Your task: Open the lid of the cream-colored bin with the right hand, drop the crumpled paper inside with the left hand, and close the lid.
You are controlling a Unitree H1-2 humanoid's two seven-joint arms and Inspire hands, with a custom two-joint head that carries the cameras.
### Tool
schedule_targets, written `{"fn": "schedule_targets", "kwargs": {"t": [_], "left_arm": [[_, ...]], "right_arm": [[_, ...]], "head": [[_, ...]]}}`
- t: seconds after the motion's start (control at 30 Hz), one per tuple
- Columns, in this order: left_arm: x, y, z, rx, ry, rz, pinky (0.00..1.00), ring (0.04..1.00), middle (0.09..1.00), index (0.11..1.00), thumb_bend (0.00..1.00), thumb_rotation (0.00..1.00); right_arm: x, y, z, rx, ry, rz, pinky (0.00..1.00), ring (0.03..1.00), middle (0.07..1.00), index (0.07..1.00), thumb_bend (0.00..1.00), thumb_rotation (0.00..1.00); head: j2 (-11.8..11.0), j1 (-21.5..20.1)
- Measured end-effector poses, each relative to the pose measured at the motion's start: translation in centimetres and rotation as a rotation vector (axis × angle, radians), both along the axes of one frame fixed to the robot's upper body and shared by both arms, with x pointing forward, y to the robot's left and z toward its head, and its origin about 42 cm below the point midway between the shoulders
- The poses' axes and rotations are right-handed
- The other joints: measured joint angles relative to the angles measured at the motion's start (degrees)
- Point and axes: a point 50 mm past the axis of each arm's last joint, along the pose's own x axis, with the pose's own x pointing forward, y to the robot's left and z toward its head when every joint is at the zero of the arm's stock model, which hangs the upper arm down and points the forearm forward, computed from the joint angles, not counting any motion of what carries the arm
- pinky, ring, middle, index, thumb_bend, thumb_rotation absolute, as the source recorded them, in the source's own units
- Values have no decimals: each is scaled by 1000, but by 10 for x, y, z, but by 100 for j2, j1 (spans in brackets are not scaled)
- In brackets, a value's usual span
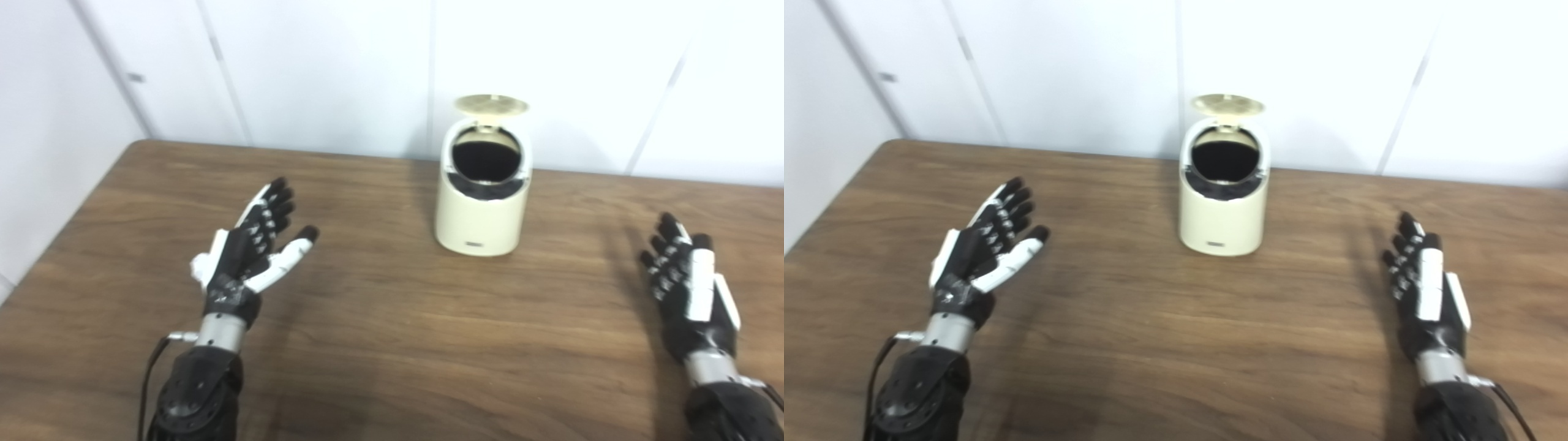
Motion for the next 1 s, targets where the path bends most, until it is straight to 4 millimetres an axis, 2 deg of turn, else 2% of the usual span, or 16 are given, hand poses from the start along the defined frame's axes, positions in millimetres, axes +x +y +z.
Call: {"fn": "schedule_targets", "kwargs": {"t": [0.17,0.27,0.43,0.57,0.8,1.0], "left_arm": [[0,-3,0,21,0,12,931,927,921,938,636,232],[1,-5,1,39,0,20,912,916,913,932,643,235],[5,-13,2,61,-7,39,892,902,911,930,659,240],[6,-14,3,142,4,69,906,901,907,927,687,274],[11,-6,10,209,-5,105,911,898,898,914,748,222],[13,18,20,368,3,146,881,892,903,908,807,175]], "right_arm": [[4,-6,0,12,-6,3,1000,1000,1000,968,523,1000],[4,-7,0,14,-5,8,1000,1000,1000,971,505,1000],[3,-10,3,14,12,14,1000,1000,998,960,505,1000],[1,-11,7,12,23,19,1000,1000,999,960,512,1000],[-3,-10,11,13,44,20,1000,1000,996,966,513,1000],[-4,-9,14,15,53,23,1000,1000,991,958,513,1000]], "head": [[-62,273],[-114,624],[-106,801],[-97,880],[-62,976],[-44,950]]}}
